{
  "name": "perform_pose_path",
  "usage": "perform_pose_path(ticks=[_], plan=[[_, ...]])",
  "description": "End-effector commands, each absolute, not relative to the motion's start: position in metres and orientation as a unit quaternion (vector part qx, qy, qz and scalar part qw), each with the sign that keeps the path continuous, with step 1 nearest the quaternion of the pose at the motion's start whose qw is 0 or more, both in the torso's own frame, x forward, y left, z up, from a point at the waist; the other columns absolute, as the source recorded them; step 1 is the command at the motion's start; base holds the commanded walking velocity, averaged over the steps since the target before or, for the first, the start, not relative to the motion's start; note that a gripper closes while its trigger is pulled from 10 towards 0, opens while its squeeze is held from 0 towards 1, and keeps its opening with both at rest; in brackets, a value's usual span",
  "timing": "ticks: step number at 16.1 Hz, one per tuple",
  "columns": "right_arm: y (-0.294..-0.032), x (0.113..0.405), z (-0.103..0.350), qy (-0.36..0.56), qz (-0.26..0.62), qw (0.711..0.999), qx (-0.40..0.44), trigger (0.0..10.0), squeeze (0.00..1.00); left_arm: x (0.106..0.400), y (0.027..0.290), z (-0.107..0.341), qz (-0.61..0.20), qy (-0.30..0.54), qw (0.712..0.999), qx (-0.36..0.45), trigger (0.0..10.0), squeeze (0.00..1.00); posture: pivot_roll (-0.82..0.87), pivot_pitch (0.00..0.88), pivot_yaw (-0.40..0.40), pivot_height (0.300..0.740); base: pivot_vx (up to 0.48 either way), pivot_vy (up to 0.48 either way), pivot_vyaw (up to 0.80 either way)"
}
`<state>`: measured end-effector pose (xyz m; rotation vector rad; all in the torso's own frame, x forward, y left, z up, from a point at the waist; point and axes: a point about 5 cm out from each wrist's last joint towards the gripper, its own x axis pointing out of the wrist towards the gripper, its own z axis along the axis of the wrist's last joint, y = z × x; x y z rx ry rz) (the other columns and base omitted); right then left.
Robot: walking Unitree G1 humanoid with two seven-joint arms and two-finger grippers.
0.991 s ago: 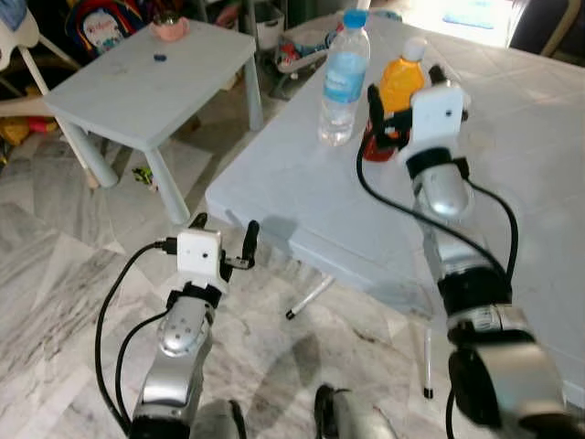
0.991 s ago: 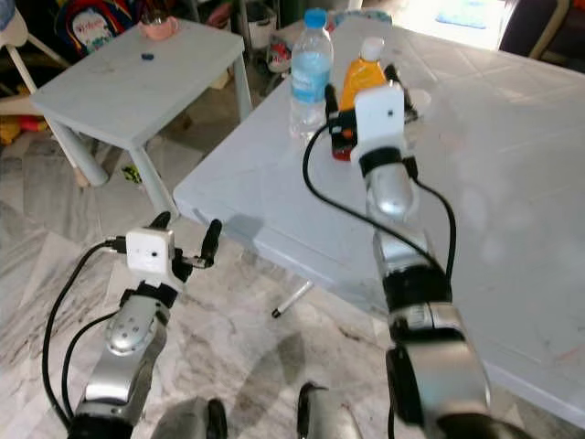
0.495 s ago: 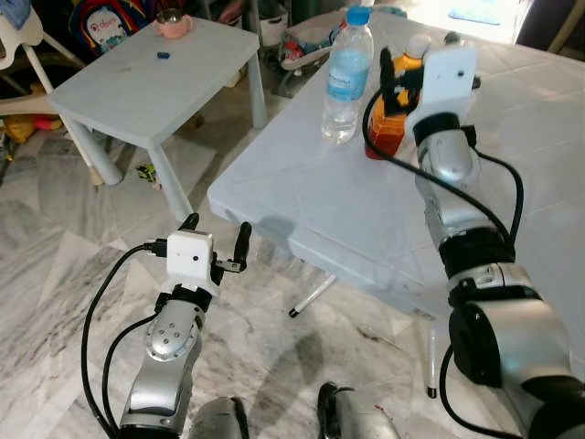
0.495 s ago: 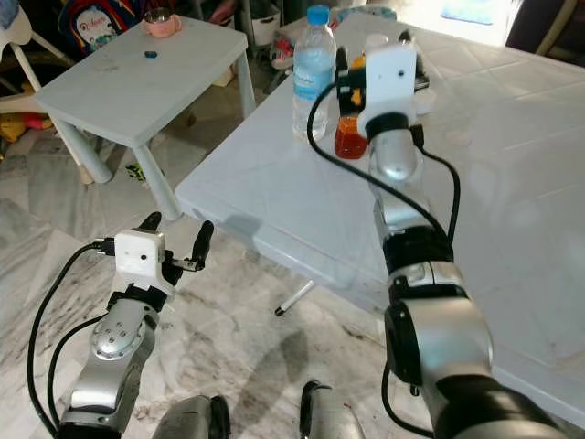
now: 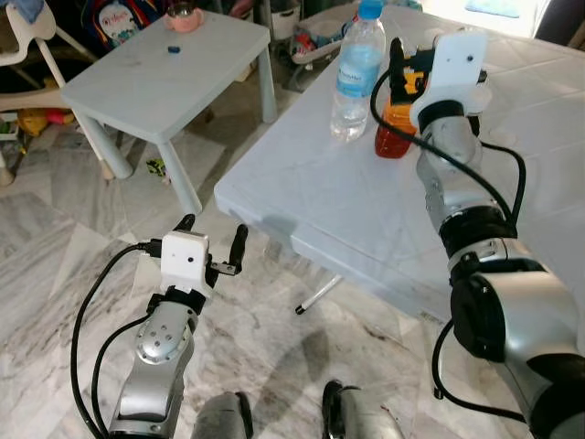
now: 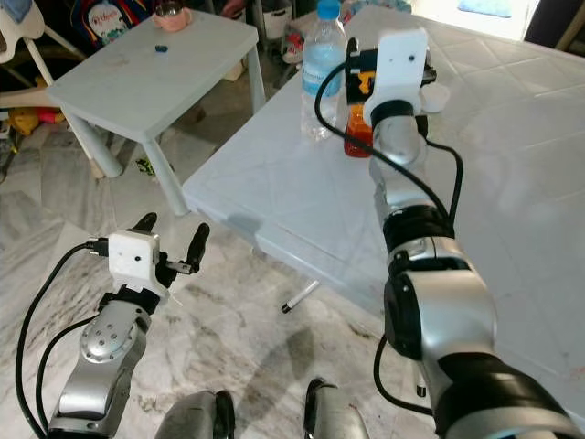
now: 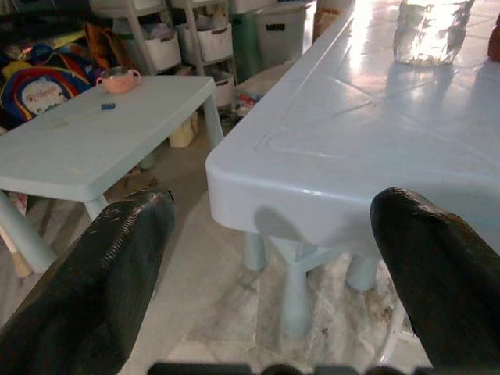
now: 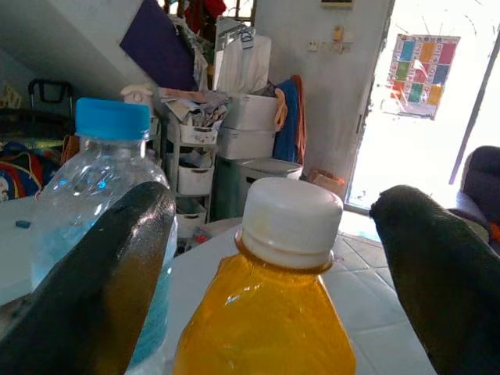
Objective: Restocking fridge
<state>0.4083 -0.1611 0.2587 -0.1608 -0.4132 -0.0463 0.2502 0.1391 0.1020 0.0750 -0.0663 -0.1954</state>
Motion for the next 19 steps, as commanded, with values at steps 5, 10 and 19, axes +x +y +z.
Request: perform_pose_path(ticks=[5, 10, 19], plan=[[-0.163, 0.414, 0.270, -0.202, -0.037, 0.975, -0.089, 0.0, 0.00, 0.245, 0.143, 0.102, -0.095, -0.025, 0.994, 0.047, 10.0, 0.00, 0.17, 0.172, 0.065, 0.740, 0.000, 0.000, 0.00], [-0.171, 0.414, 0.270, -0.197, -0.049, 0.975, -0.091, 0.0, 0.00, 0.247, 0.142, 0.104, -0.099, -0.026, 0.994, 0.049, 10.0, 0.00, 0.16, 0.165, 0.061, 0.740, 0.000, 0.000, 0.00], [-0.173, 0.415, 0.271, -0.196, -0.056, 0.974, -0.095, 0.0, 0.00, 0.248, 0.141, 0.104, -0.097, -0.026, 0.994, 0.049, 10.0, 0.00, 0.16, 0.164, 0.058, 0.740, 0.000, 0.000, 0.00]])
